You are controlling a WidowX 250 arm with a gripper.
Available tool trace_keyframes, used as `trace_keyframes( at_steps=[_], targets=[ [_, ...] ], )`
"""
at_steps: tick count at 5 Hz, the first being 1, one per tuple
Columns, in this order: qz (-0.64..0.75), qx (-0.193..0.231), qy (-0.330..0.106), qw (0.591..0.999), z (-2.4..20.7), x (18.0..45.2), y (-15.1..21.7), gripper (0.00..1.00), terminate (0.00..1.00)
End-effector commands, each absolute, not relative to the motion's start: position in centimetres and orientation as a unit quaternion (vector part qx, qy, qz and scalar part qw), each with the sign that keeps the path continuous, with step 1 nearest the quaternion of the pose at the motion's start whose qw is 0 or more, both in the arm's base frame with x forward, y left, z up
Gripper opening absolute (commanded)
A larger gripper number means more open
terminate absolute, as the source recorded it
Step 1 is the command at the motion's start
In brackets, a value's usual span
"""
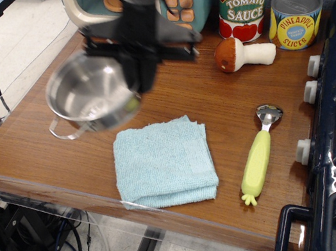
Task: Put the pot on top of the napkin.
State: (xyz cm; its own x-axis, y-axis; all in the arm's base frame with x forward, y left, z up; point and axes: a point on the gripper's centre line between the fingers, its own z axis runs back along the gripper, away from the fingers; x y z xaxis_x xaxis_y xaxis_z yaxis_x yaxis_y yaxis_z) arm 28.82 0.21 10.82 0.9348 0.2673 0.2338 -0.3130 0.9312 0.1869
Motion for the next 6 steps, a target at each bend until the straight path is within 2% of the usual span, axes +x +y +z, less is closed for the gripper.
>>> trace_keyframes(
  at_steps=[1, 2, 3, 4, 6],
  targets=[
    [0.124, 0.086, -0.108, 0.983, 9.4, 28.7, -2.1, 0.0, 0.0],
    [0.123, 0.079, -0.109, 0.983, 8.4, 28.9, -3.2, 0.0, 0.0],
    [0.118, 0.089, -0.089, 0.985, 7.4, 29.2, -4.3, 0.0, 0.0],
    [0.13, 0.153, -0.082, 0.976, 6.4, 29.6, -3.7, 0.0, 0.0],
    [0.12, 0.142, -0.044, 0.982, 5.6, 29.8, -4.2, 0.0, 0.0]
  ],
)
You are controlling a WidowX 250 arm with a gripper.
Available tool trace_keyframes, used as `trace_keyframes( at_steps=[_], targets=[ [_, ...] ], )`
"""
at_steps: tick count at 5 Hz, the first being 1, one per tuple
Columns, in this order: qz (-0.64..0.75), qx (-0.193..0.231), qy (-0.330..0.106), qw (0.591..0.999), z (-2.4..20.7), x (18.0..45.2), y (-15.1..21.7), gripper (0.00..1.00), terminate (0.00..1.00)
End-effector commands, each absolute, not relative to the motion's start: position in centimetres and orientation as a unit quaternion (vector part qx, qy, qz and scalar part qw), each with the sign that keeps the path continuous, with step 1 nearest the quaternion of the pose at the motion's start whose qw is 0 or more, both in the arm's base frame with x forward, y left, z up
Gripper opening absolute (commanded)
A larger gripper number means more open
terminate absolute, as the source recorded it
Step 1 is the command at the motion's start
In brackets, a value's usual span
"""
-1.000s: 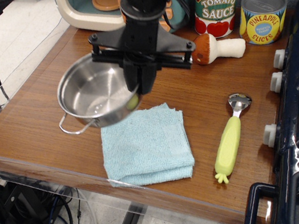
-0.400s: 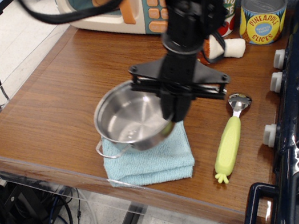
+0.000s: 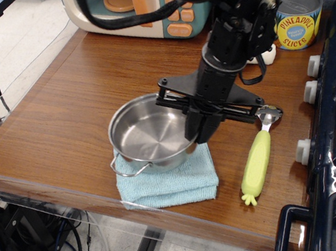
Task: Put the pot on top of the napkin.
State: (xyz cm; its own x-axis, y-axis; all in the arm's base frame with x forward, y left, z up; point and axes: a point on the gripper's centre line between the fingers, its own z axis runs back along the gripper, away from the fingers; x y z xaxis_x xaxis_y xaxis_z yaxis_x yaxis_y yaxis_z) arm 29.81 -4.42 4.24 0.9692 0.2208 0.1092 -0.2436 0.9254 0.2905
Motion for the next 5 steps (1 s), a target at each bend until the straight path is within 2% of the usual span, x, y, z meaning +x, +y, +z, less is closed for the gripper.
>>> trace_keyframes(
  at_steps=[1, 3, 4, 5],
  targets=[
    [0.116, 0.135, -0.028, 0.984, 5.5, 29.4, -4.3, 1.0, 0.0],
    [0.113, 0.13, -0.028, 0.985, 5.6, 28.9, -4.3, 1.0, 0.0],
    [0.121, 0.106, -0.034, 0.986, 6.1, 28.8, -4.2, 1.0, 0.0],
    [0.12, 0.074, -0.06, 0.988, 7.7, 28.8, -4.6, 1.0, 0.0]
  ],
)
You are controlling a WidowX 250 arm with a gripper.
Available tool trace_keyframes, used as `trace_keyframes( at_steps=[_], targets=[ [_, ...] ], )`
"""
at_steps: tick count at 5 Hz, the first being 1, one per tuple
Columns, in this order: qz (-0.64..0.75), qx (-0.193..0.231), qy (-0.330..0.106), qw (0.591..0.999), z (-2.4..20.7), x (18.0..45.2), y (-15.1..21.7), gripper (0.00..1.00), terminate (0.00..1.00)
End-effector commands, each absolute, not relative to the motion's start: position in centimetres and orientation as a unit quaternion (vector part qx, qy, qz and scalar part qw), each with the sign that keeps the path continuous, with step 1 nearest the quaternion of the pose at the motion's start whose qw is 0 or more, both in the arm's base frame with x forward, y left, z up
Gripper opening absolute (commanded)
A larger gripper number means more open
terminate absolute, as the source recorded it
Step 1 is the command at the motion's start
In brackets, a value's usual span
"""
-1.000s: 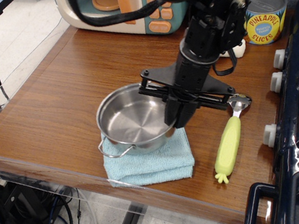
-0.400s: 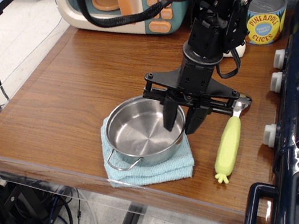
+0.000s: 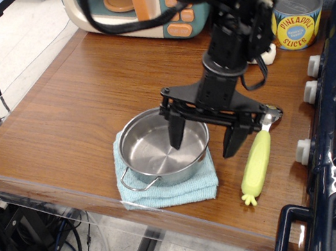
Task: Put the pot on top of the napkin.
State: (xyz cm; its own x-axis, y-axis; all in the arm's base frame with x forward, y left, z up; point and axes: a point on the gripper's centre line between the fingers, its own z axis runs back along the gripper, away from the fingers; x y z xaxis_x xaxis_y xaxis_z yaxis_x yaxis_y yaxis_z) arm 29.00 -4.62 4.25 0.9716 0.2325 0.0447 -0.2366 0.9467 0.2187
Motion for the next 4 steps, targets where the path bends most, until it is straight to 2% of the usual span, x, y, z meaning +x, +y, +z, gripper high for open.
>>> trace_keyframes(
  at_steps=[1, 2, 4],
  targets=[
    [0.132, 0.039, -0.076, 0.988, 10.2, 28.9, -4.5, 1.0, 0.0],
    [0.151, 0.013, -0.096, 0.984, 12.8, 28.7, -4.0, 1.0, 0.0],
    [0.151, 0.013, -0.096, 0.984, 12.8, 28.7, -4.0, 1.0, 0.0]
  ],
)
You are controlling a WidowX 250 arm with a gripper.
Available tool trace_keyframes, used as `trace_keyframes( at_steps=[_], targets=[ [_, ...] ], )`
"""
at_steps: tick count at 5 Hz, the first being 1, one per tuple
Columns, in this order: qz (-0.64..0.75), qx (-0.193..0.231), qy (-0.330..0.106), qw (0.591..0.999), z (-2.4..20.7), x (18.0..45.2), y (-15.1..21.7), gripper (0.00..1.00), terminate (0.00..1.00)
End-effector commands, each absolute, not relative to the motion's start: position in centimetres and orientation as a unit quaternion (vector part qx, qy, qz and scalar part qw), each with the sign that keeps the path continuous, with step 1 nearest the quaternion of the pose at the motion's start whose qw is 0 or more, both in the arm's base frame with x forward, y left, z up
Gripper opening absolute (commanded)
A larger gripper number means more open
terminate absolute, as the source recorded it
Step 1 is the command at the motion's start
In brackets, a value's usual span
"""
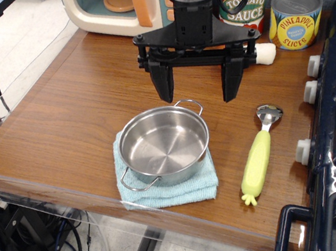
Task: Put the pot on top of the napkin.
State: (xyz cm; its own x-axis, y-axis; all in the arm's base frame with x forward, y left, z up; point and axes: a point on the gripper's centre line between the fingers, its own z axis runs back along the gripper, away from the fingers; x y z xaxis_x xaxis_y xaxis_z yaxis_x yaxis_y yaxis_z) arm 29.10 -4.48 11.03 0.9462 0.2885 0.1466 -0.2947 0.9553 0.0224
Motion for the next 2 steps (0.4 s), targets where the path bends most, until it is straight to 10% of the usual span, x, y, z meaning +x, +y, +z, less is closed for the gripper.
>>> trace_keyframes(
  at_steps=[1, 2],
  targets=[
    [0.151, 0.013, -0.096, 0.984, 12.75, 28.71, -4.02, 1.0, 0.0],
    [0.151, 0.013, -0.096, 0.984, 12.75, 28.71, -4.02, 1.0, 1.0]
  ],
)
